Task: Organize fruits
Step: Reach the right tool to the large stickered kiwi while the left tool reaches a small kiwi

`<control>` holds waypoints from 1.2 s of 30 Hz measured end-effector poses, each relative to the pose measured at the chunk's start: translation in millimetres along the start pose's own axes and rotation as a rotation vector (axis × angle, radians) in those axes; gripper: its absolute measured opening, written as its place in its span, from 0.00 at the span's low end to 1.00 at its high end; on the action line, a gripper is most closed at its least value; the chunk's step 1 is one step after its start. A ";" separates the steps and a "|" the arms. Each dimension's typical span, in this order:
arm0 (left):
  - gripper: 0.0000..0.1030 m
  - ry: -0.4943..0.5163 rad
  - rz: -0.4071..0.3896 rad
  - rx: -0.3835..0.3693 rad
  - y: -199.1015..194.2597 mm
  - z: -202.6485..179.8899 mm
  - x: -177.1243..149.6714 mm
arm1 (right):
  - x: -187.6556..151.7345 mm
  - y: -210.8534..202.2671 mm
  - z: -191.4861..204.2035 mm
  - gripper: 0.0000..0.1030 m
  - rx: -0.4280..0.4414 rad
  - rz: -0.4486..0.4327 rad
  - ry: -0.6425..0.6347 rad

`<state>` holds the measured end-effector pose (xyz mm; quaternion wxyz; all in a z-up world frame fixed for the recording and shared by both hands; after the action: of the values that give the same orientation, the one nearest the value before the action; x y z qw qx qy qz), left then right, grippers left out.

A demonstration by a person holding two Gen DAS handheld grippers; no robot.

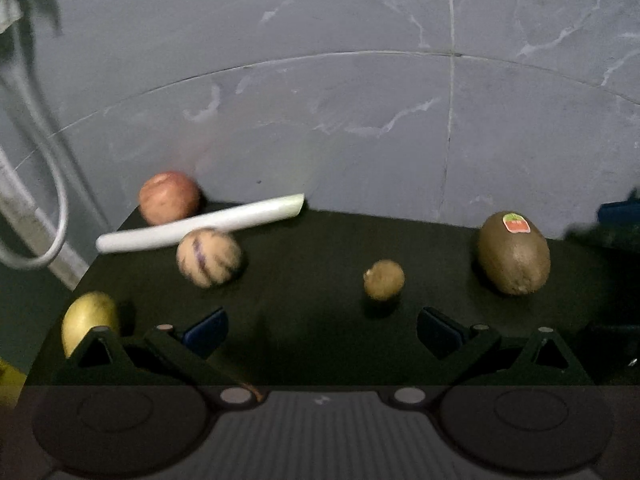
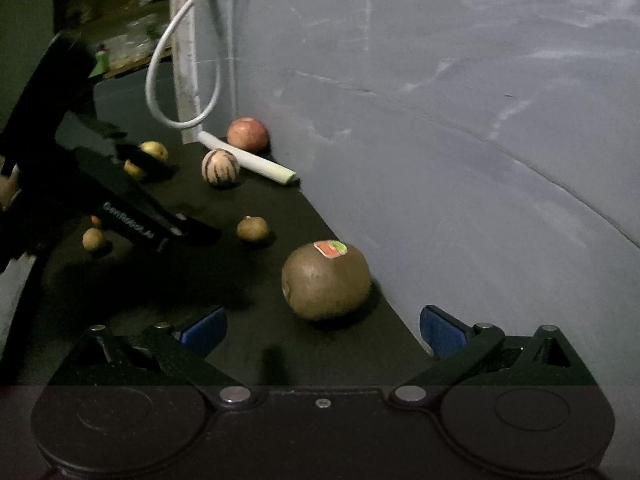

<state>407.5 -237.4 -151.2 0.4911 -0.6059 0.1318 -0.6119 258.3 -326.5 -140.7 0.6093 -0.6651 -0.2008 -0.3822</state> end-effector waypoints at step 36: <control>0.38 0.183 -0.014 -0.230 45.4 -27.1 16.0 | -3.3 50.9 1.6 0.74 0.017 0.000 -0.038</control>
<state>407.4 -283.3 -181.9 0.4000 -0.6008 0.2408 -0.6489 293.9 -333.3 -176.6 0.6111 -0.6671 -0.2154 -0.3677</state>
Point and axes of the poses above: each gripper's, at about its wrist camera, not at the fingertips, and y roughly the way its jaws point, z to its left, x to its top, the point moved 8 cm from there along y, roughly the way its jaws point, and after that the axes turned 6 degrees about y, right-handed, at the moved point
